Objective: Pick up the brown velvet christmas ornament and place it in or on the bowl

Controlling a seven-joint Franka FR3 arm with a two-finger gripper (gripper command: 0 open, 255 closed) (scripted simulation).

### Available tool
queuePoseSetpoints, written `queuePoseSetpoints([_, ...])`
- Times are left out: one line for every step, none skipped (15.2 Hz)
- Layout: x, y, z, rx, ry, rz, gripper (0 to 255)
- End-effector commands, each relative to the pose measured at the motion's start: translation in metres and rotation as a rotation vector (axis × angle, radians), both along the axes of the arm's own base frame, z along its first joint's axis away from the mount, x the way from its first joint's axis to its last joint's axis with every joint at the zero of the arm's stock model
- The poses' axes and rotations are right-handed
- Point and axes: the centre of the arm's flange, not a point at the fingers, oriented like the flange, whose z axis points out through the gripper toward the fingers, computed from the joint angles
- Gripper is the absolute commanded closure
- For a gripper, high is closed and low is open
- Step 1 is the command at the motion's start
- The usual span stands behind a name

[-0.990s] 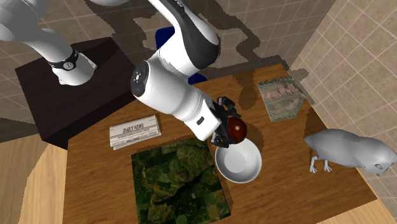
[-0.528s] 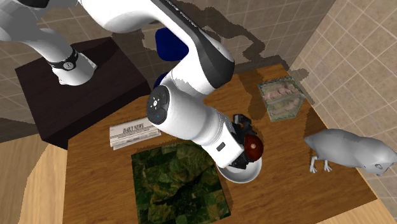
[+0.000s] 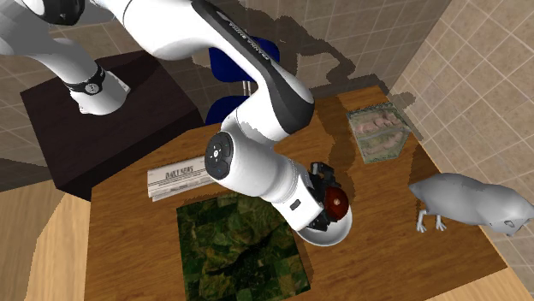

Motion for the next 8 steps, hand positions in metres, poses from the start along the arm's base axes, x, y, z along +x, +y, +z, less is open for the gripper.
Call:
queuePoseSetpoints([0.001,0.0,-0.011,0.0,-0.001,0.0,255])
queuePoseSetpoints([0.001,0.0,-0.016,0.0,-0.001,0.0,255])
queuePoseSetpoints([0.001,0.0,-0.022,0.0,-0.001,0.0,255])
queuePoseSetpoints([0.001,0.0,-0.027,0.0,-0.001,0.0,255])
queuePoseSetpoints([0.001,0.0,-0.032,0.0,-0.001,0.0,255])
queuePoseSetpoints([0.001,0.0,-0.037,0.0,-0.001,0.0,255])
queuePoseSetpoints([0.001,0.0,-0.043,0.0,-0.001,0.0,255])
queuePoseSetpoints([0.001,0.0,-0.048,0.0,-0.001,0.0,255])
